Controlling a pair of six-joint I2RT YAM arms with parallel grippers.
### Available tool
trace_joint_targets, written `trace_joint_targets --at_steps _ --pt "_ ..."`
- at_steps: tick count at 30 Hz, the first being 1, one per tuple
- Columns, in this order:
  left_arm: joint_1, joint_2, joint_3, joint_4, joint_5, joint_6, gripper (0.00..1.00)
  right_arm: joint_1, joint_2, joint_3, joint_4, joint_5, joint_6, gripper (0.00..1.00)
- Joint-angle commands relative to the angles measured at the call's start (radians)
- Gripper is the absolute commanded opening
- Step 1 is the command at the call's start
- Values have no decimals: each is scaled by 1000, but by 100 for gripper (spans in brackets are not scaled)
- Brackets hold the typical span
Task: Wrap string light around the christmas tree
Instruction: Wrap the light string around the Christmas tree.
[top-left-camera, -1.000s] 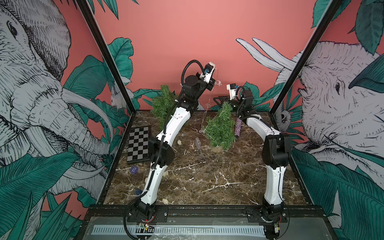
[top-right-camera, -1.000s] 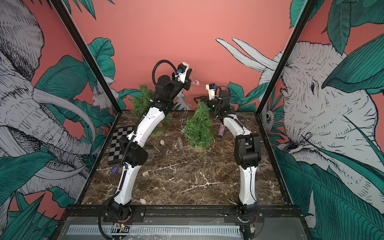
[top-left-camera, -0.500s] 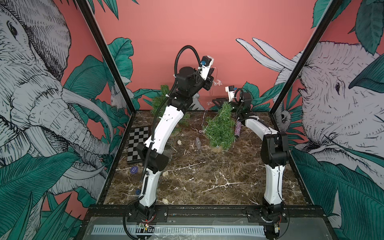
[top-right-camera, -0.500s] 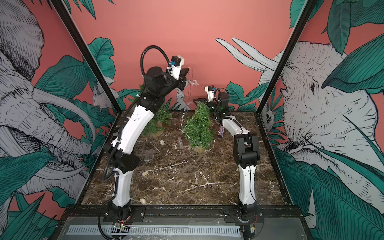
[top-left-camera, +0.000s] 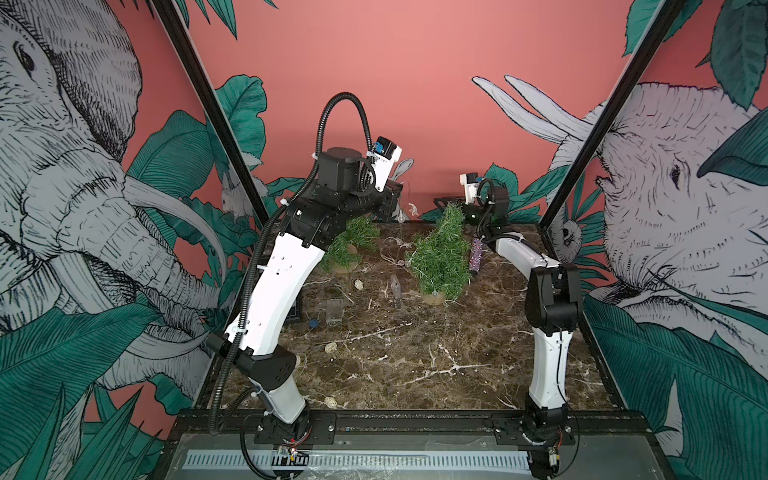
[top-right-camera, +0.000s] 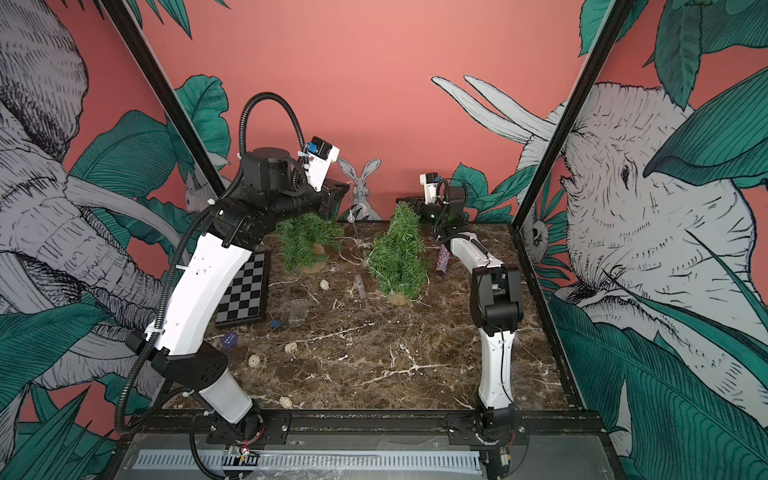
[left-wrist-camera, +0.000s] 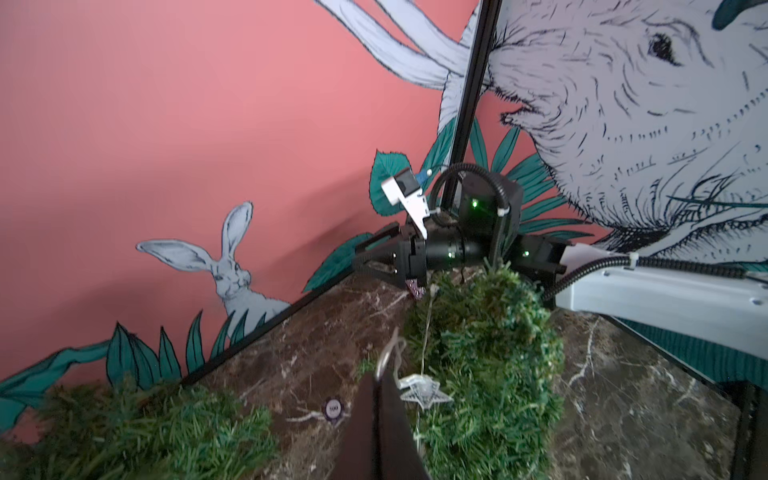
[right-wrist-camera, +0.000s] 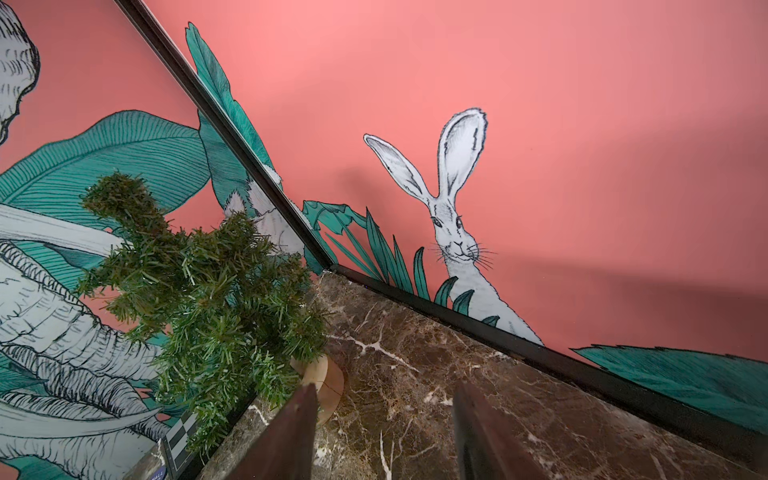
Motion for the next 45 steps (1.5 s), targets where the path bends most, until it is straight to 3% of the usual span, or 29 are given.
trace_joint_targets --at_steps 1,6,12,17,24,27,39,45 --pt "1 -65 -8 -67 -51 -4 0 5 -37 -5 80 0 11 54" --pt "4 -118 -176 79 -243 184 0 11 -27 18 53 -1 -4 53" --pt "7 4 49 39 -391 400 0 16 -17 45 14 -3 -29 53" --pt "15 63 13 308 -268 390 0 25 15 84 1 -3 -38 53" --pt "32 370 343 550 -253 426 0 34 64 184 -60 -21 -88 53" --pt "41 463 395 716 -204 423 0 35 79 210 -63 -41 -101 53" --pt "47 617 388 1073 -18 243 0 46 99 270 -117 -32 -155 65" --pt "41 637 394 1095 19 171 0 57 107 309 -136 -5 -161 71"
